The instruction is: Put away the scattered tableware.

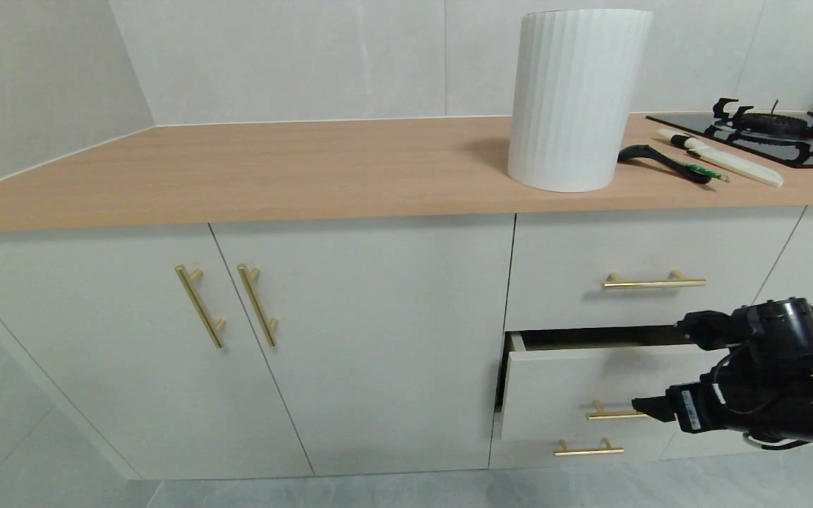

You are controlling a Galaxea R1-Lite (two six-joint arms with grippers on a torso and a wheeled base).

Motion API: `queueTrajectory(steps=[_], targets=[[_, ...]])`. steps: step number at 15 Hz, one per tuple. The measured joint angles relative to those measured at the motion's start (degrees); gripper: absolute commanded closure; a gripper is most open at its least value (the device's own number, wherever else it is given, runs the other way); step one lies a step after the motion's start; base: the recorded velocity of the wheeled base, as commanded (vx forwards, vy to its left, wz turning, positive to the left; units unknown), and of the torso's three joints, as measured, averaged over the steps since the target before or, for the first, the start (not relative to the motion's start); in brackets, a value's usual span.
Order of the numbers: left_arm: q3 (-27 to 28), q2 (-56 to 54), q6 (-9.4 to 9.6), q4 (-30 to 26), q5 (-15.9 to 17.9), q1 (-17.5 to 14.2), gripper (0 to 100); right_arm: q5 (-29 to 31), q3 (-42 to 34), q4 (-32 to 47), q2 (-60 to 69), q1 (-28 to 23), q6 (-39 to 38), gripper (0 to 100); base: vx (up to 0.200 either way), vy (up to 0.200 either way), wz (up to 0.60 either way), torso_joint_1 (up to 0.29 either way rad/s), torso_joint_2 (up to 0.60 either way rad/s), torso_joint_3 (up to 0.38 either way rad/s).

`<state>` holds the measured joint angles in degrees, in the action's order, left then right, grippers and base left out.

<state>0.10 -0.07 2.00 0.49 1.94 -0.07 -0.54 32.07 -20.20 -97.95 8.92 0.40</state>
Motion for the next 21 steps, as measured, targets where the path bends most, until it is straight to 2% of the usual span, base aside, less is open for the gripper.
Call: queueTrajectory(steps=[1, 2, 5, 12, 16, 21], targets=[[0.00, 0.00, -0.01, 0.00, 0.00, 0.00, 0, -0.52, 2.65, 6.03, 4.29, 0.67, -0.33, 0, 0.000, 0.000, 0.00, 0.000, 0.00, 0.000], [0.00, 0.00, 0.00, 0.00, 0.00, 0.00, 0, -0.85, 5.00, 7.91, 7.72, 1.18, -0.62, 0, 0.000, 0.000, 0.00, 0.000, 0.00, 0.000], [0.00, 0.00, 0.00, 0.00, -0.02, 0.00, 0, -0.96, 9.24, 7.53, 9.58, 1.85, -2.32, 0, 0.000, 0.000, 0.00, 0.000, 0.00, 0.000], [0.00, 0.00, 0.00, -0.02, 0.00, 0.00, 0, 1.95, 10.70, -2.73, -2.62, 1.60, -2.86, 0, 0.000, 0.000, 0.00, 0.000, 0.00, 0.000], [0.00, 0.00, 0.00, -0.02, -0.02, 0.00, 0, 5.86, 10.31, -14.67, -11.53, 1.30, -3.16, 0, 0.000, 0.000, 0.00, 0.000, 0.00, 0.000], [0.00, 0.00, -0.01, -0.02, -0.02, 0.00, 0, 6.33, 9.30, -17.13, -15.80, 1.16, -3.16, 0, 0.000, 0.000, 0.00, 0.000, 0.00, 0.000]])
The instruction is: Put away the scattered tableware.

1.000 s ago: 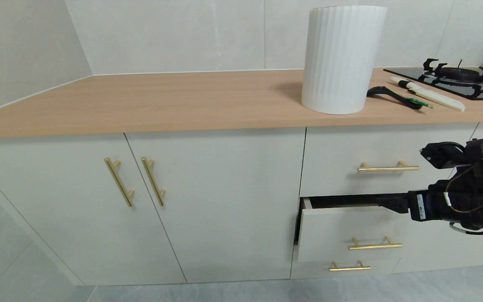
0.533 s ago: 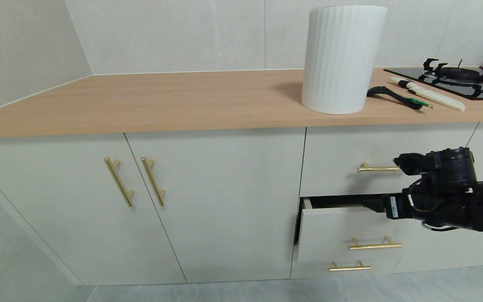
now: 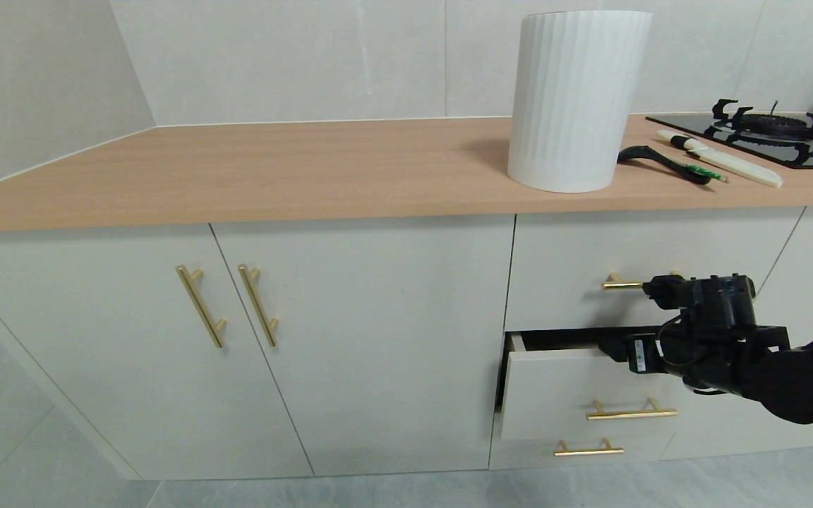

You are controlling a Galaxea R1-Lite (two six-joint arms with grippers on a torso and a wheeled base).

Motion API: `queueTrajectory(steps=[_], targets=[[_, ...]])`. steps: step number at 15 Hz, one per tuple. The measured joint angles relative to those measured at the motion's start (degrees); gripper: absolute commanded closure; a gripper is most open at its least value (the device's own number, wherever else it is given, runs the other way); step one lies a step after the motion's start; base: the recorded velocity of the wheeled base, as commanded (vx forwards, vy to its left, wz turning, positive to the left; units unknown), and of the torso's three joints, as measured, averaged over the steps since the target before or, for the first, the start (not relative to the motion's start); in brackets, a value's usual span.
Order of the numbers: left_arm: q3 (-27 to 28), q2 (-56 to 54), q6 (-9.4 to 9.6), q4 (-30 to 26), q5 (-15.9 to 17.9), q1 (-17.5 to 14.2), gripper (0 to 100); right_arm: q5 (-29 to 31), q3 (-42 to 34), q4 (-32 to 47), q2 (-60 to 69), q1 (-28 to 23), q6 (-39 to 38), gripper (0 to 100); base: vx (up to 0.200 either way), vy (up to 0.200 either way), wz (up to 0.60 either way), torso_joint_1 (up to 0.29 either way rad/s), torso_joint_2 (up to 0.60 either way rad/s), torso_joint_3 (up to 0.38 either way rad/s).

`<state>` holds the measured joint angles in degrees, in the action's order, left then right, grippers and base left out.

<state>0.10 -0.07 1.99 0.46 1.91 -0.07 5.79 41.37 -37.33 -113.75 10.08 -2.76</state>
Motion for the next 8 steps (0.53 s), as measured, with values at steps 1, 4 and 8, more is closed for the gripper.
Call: queueTrajectory(steps=[1, 4, 8], targets=[[0.00, 0.00, 0.00, 0.00, 0.00, -0.02, 0, 0.00, -0.28, 0.00, -0.06, 0.00, 0.09, 0, 0.000, 0.000, 0.00, 0.000, 0.00, 0.000], [0.00, 0.00, -0.02, 0.00, 0.00, 0.00, 0, -0.10, -1.44, 0.79, 0.79, 0.02, 0.52, 0, 0.000, 0.000, 0.00, 0.000, 0.00, 0.000], [0.00, 0.00, 0.01, 0.02, 0.00, 0.00, 0, -0.49, -1.90, 7.14, 3.72, 0.02, 2.49, 0, 0.000, 0.000, 0.00, 0.000, 0.00, 0.000]])
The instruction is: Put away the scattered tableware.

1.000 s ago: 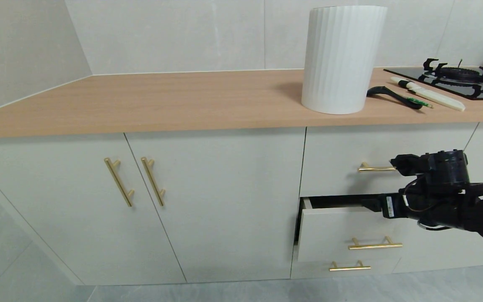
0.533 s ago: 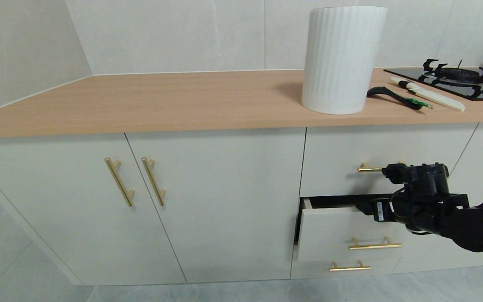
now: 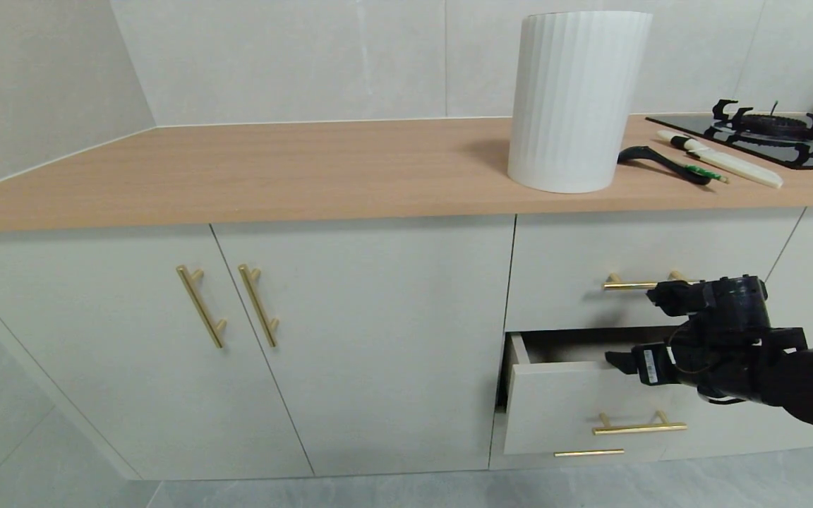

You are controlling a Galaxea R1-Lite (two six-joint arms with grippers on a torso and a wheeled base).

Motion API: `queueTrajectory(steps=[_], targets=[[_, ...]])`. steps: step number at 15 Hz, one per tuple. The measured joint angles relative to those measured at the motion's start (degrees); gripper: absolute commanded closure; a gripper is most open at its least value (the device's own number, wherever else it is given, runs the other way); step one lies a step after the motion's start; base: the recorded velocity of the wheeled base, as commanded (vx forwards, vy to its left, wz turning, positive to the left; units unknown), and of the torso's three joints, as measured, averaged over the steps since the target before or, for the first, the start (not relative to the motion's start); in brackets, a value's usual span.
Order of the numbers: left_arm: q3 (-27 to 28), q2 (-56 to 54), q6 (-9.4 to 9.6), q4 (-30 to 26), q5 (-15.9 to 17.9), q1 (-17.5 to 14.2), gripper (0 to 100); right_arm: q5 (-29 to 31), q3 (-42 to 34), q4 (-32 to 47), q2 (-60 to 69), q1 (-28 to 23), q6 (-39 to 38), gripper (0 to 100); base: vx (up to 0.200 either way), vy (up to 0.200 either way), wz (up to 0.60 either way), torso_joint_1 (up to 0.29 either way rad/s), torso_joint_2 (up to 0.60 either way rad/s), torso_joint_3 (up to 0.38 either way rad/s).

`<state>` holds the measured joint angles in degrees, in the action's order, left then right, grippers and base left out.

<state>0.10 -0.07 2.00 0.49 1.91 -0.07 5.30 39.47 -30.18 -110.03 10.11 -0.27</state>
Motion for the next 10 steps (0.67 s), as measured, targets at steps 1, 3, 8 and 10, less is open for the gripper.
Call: queueTrajectory(steps=[1, 3, 8, 10], targets=[[0.00, 0.00, 0.00, 0.00, 0.02, 0.00, 0, -0.05, -0.01, 2.44, 1.00, -0.02, 0.32, 0, 0.000, 0.000, 0.00, 0.000, 0.00, 0.000], [0.00, 0.00, 0.00, 0.00, 0.00, 0.00, 0, -0.09, 0.24, 6.73, 2.62, -0.02, 1.66, 0, 0.000, 0.000, 0.00, 0.000, 0.00, 0.000], [0.00, 0.00, 0.00, -0.02, 0.00, 0.00, 0, -0.09, 0.93, 17.57, 5.81, 0.15, 4.01, 0, 0.000, 0.000, 0.00, 0.000, 0.00, 0.000], [0.00, 0.00, 0.00, 0.00, 0.02, 0.00, 0, 0.09, 1.26, 22.00, 6.56, 0.50, 4.43, 0, 0.000, 0.000, 0.00, 0.000, 0.00, 0.000]])
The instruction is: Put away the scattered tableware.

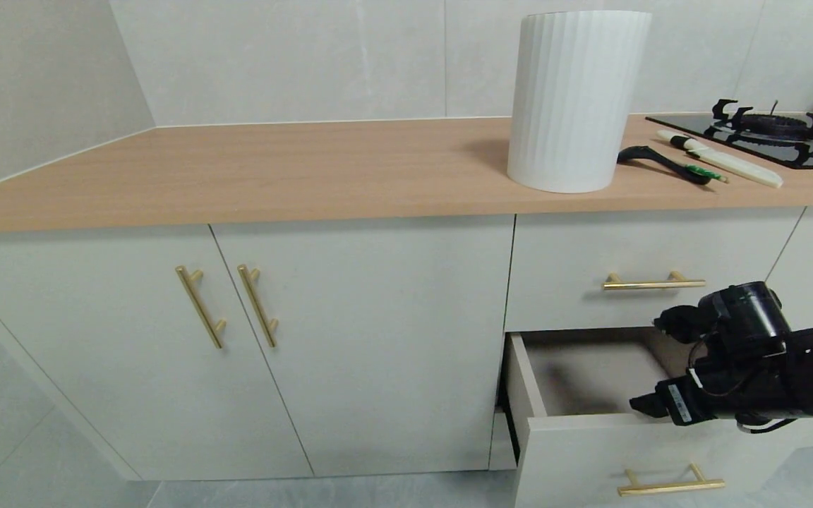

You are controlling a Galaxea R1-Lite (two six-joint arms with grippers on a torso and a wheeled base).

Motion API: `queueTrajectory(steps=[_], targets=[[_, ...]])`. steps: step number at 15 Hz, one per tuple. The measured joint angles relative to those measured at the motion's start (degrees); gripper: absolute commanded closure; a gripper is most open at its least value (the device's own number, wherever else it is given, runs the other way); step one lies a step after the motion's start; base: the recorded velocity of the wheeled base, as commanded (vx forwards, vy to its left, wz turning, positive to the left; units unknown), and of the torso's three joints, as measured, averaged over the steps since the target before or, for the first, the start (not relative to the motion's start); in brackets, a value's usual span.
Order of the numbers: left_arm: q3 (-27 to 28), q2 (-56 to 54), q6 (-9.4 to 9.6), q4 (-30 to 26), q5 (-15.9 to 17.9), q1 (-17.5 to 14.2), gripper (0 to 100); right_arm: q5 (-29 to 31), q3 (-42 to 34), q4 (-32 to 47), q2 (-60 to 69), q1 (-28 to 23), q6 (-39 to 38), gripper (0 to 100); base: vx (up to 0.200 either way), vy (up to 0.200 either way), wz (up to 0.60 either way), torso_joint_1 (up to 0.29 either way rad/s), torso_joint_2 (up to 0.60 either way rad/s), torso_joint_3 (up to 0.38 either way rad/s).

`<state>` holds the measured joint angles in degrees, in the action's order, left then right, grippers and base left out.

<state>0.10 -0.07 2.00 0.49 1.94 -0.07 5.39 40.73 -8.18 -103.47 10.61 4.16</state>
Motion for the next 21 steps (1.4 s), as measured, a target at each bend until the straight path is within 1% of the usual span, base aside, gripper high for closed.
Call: queueTrajectory(steps=[6, 9, 13, 17, 18, 21], targets=[[0.00, 0.00, -0.01, -0.05, -0.02, 0.00, 0, -0.04, 2.12, 12.08, 1.29, 1.44, 0.52, 0, 0.000, 0.000, 0.00, 0.000, 0.00, 0.000], [0.00, 0.00, -0.01, -0.02, 0.00, 0.00, 0, -0.04, 2.77, 20.38, 3.23, 3.36, 0.93, 0, 0.000, 0.000, 0.00, 0.000, 0.00, 0.000], [0.00, 0.00, -0.01, 0.00, 0.00, 0.00, 0, -0.09, 2.33, 25.83, 6.03, 5.92, 0.90, 0, 0.000, 0.000, 0.00, 0.000, 0.00, 0.000], [0.00, 0.00, -0.01, 0.00, 0.00, -0.02, 0, -0.11, 1.46, 31.96, 7.94, 6.70, 0.99, 0, 0.000, 0.000, 0.00, 0.000, 0.00, 0.000], [0.00, 0.00, -0.01, -0.02, -0.02, 0.00, 0, -0.06, 1.41, 35.13, 8.13, 6.84, 1.01, 0, 0.000, 0.000, 0.00, 0.000, 0.00, 0.000], [0.00, 0.00, -0.01, 0.02, -0.02, 0.00, 0, 0.02, 1.39, 38.32, 8.39, 7.52, 1.28, 0, 0.000, 0.000, 0.00, 0.000, 0.00, 0.000]])
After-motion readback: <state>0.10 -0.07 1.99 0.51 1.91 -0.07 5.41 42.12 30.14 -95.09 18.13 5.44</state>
